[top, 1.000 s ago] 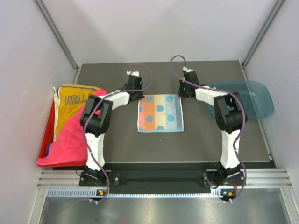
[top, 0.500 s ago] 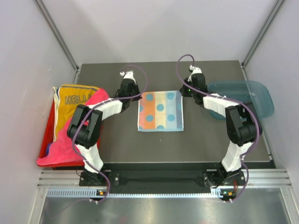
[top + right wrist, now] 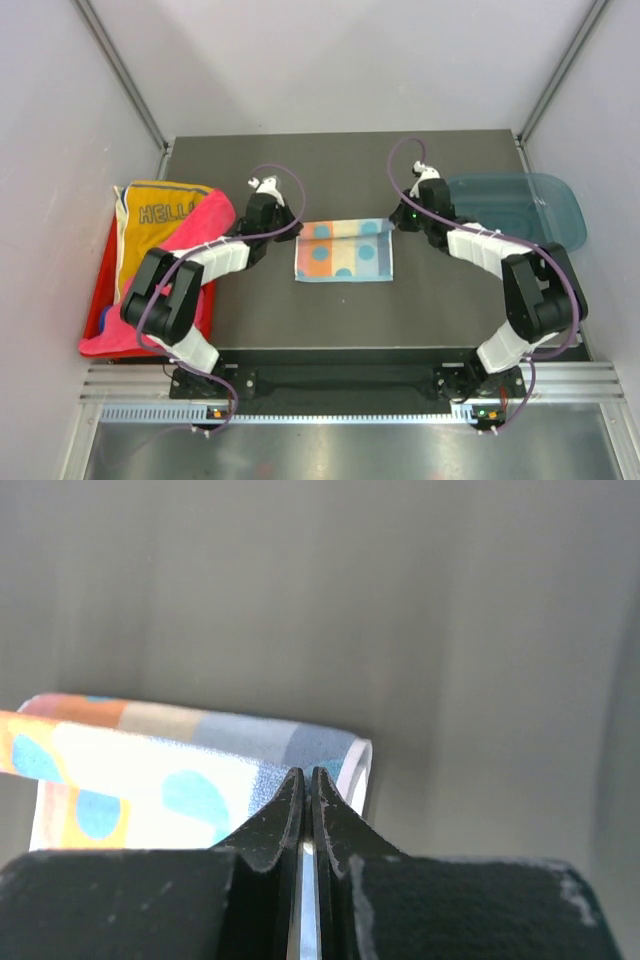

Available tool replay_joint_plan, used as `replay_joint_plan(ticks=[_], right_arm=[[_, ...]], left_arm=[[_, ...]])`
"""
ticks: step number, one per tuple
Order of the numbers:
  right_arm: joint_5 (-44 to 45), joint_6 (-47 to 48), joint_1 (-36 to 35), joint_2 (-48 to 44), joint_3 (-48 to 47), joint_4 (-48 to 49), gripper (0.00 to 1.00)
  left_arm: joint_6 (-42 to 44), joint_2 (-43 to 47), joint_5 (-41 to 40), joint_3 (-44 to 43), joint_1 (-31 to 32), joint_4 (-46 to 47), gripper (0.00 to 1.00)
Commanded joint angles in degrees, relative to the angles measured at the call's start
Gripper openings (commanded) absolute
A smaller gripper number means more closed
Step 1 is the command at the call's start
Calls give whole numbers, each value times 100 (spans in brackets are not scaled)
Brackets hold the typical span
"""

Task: Fold and stack the towels
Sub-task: Fold the towel

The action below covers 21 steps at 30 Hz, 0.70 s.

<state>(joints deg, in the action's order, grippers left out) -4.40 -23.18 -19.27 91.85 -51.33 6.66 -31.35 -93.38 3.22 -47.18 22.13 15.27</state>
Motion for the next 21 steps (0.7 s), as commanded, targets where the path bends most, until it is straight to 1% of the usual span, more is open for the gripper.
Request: replay_joint_plan(ticks=[1,5,13,21], right_arm=[[106,-134,-24,-343,149,-243,0],[45,-275,-77,-501,412,-445,0],[45,-494,-270,-844,852,-490,0],[159,-556,-446,-985,914,-648,0]], left_arm=[[-90,426,-85,322,2,275,0],[-143,602,-103,551,98,257,0],[-213,962,-217,894,195,126,0],[-213,1147,-252,1061,265,3,0]])
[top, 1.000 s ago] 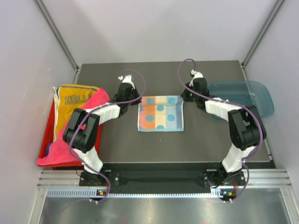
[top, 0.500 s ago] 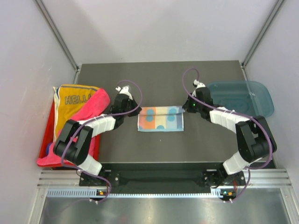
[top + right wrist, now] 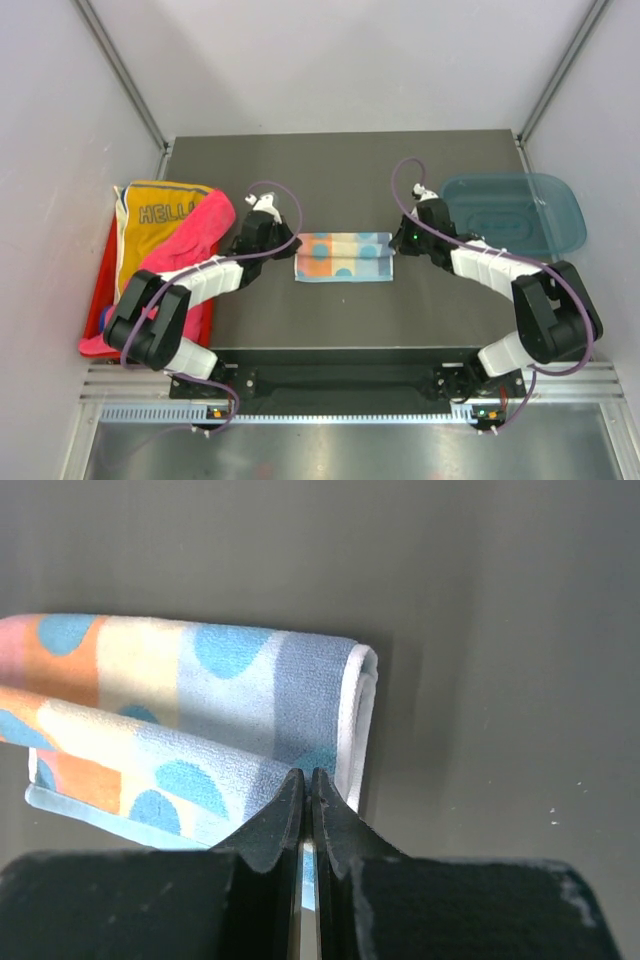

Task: Fold and stack the towels
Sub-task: Fold the towel

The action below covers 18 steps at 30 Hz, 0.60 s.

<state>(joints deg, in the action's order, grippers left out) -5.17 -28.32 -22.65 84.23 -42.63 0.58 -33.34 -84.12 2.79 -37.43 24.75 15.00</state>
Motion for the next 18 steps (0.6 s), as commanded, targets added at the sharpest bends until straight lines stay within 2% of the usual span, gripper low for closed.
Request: replay_joint_plan(ticks=[1,18], right_arm=[[270,-69,-125,-222,53,-40,0],[464,-157,-178,-213,79,-497,0]], left_arm=[[-23,229,-208,122,12,20,0],[-93,220,-129,465,144,99,0]])
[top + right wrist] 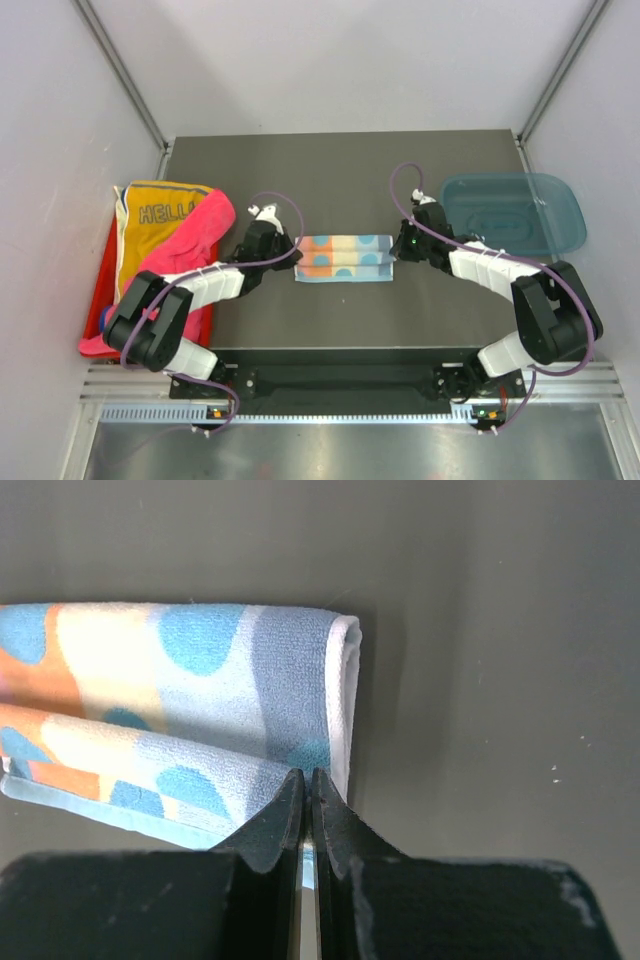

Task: Fold and stack the towels
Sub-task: Fold the towel

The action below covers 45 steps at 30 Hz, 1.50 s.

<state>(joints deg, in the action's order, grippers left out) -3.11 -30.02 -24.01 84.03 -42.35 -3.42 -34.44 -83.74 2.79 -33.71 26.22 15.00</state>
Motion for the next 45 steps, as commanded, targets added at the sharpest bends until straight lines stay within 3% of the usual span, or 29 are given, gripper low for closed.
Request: replay_joint_plan(ticks=[1,10,14,18,21,28,36,41,45], right_arm=[[250,22,-42,-211,69,-97,0],[206,-13,-104,-246,192,-54,5],[206,-30,-113,-343,271,-27,10],[259,-39,-113,-580,350,-115,24],[276,-48,-113,-904,420,-185,30],[433,-74,-174,-1372,140,-501,31],[663,-205,-534,-574,-239,-415,29],[698,-346,-728,-238,-37,-291,25],[610,-609,-763,-518,533,-19,24]], left_arm=[[16,192,-129,102,-3,99,0],[-37,280,-156,216,24,46,2],[-37,385,-182,251,50,-33,16],[-46,675,-208,286,59,-287,31],[-2,1043,-226,260,59,-629,36],[60,1449,-464,-284,68,-1324,34],[33,298,-656,-1058,630,-1474,28],[-212,-150,-902,-892,806,-1631,20],[-353,-212,-955,-436,832,-1571,18]])
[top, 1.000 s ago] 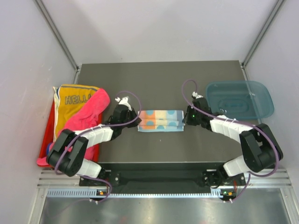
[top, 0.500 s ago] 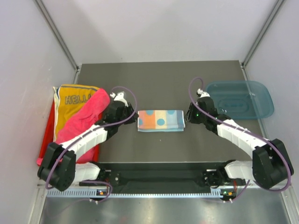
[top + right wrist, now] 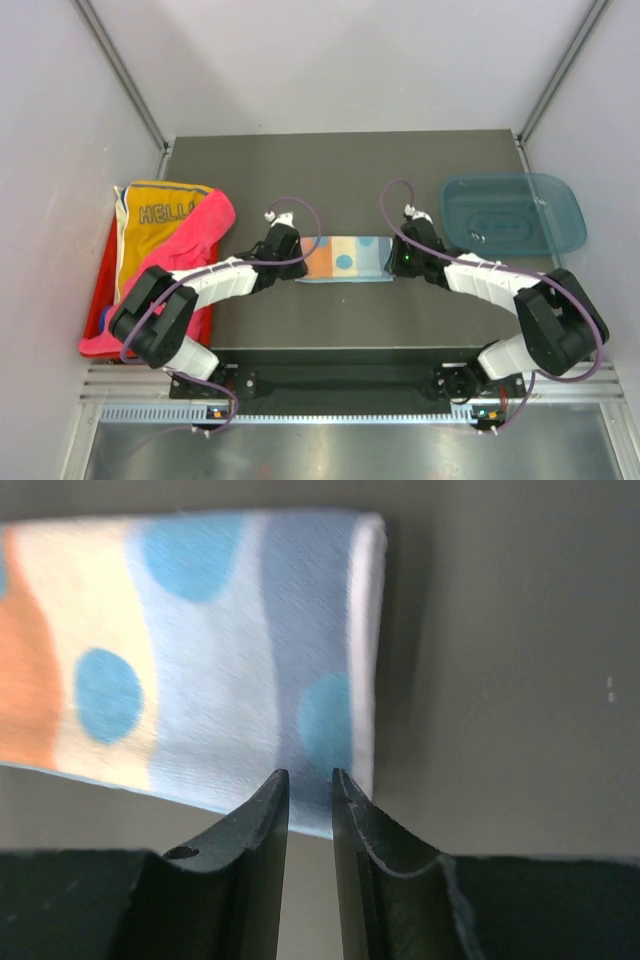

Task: Fold and stack the towels
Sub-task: Fold the towel, then neatly place the folded towel into the bin

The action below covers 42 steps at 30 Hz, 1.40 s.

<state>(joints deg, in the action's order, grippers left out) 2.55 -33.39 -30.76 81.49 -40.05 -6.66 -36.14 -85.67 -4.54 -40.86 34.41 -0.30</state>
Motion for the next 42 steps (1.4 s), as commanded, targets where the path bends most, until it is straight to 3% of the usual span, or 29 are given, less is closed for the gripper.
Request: replay_joint_plan(ticks=[1,14,21,26,32,42], right_arm=[[44,-282,-88,-326,479,340,24],[-88,-318,-88,-423,472,34,22],[290,68,96,-1039,-168,-652,38],[264,429,220,-504,-731,-863,50],[246,482,220,383,-1206,-978,55],[413,236,-44,921,-1181,-812,60]], left_arm=[[-209,-29,-232,341,13,-23,17],[-139,199,-390,80,13,-497,14],[151,516,-338,-606,21,-1104,18],[204,683,-136,-975,39,-1341,18],[336,894,-4,-1205,83,-1587,21],[380,1149,154,-1073,83,-1606,22]])
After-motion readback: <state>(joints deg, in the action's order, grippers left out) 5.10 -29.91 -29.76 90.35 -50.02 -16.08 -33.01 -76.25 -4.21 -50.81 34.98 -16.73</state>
